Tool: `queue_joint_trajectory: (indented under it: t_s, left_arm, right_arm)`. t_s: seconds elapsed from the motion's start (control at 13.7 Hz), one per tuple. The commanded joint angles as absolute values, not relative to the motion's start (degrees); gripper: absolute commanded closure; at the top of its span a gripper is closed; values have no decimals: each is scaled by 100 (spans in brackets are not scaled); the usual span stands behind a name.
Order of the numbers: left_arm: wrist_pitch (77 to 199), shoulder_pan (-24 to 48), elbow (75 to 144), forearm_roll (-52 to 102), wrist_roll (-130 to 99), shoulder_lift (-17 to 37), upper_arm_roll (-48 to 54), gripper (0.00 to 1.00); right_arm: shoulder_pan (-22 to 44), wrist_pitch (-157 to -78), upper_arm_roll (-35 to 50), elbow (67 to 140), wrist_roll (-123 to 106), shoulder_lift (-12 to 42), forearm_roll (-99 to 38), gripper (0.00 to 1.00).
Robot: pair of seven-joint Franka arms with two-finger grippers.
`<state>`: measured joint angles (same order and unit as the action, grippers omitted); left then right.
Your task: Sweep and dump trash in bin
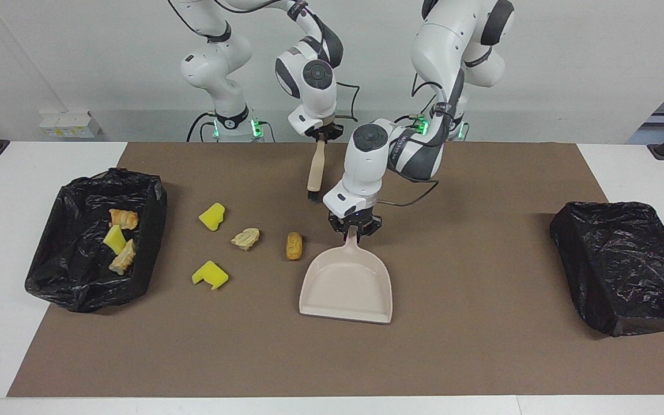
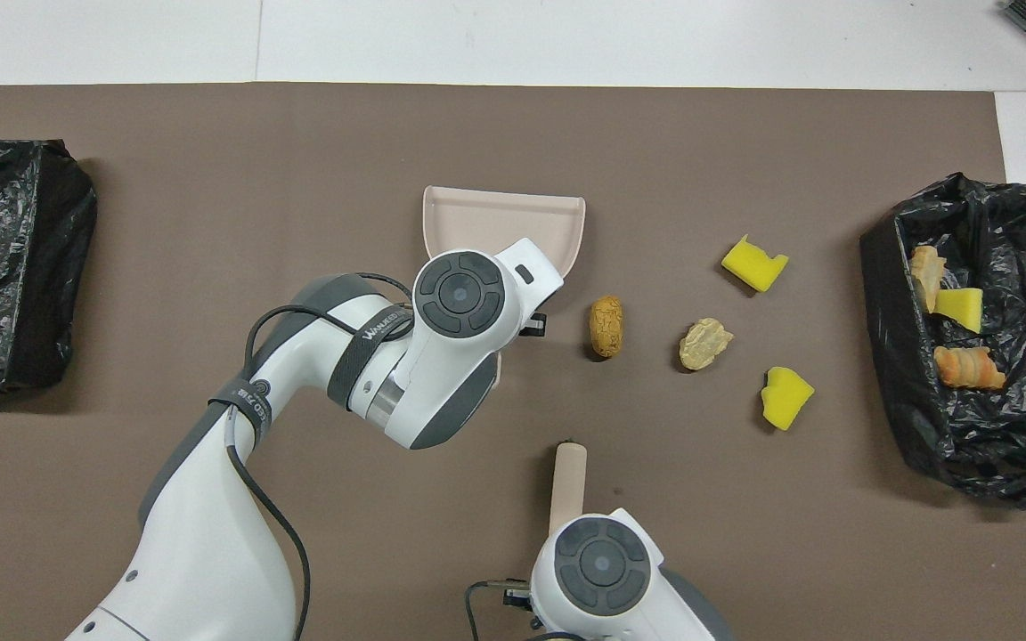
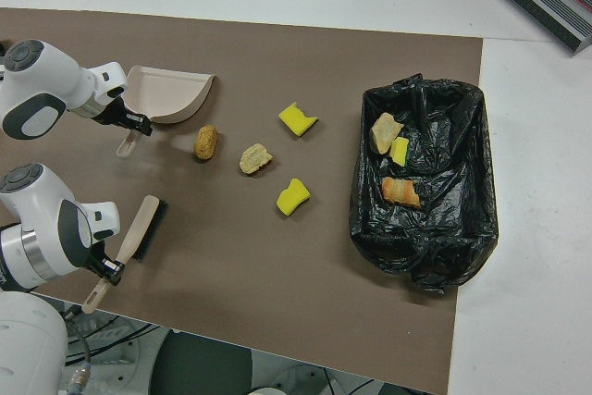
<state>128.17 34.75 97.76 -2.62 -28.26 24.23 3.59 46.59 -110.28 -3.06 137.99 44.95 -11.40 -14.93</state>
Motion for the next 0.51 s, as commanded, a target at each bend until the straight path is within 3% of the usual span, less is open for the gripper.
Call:
queue_joint_trajectory:
  t_s: [0.0,0.44]
  left_arm:
    - [12289,3341,9826,-404,-2324,1953,299,100]
    - [11452,2874,10062,-413,936,1618,299,100]
  right_arm:
    - [4177,-10531,-290,13896,4044,-1590,-1179,100]
    - [2885,-10046,-290,13843,3026,-1591,-117,100]
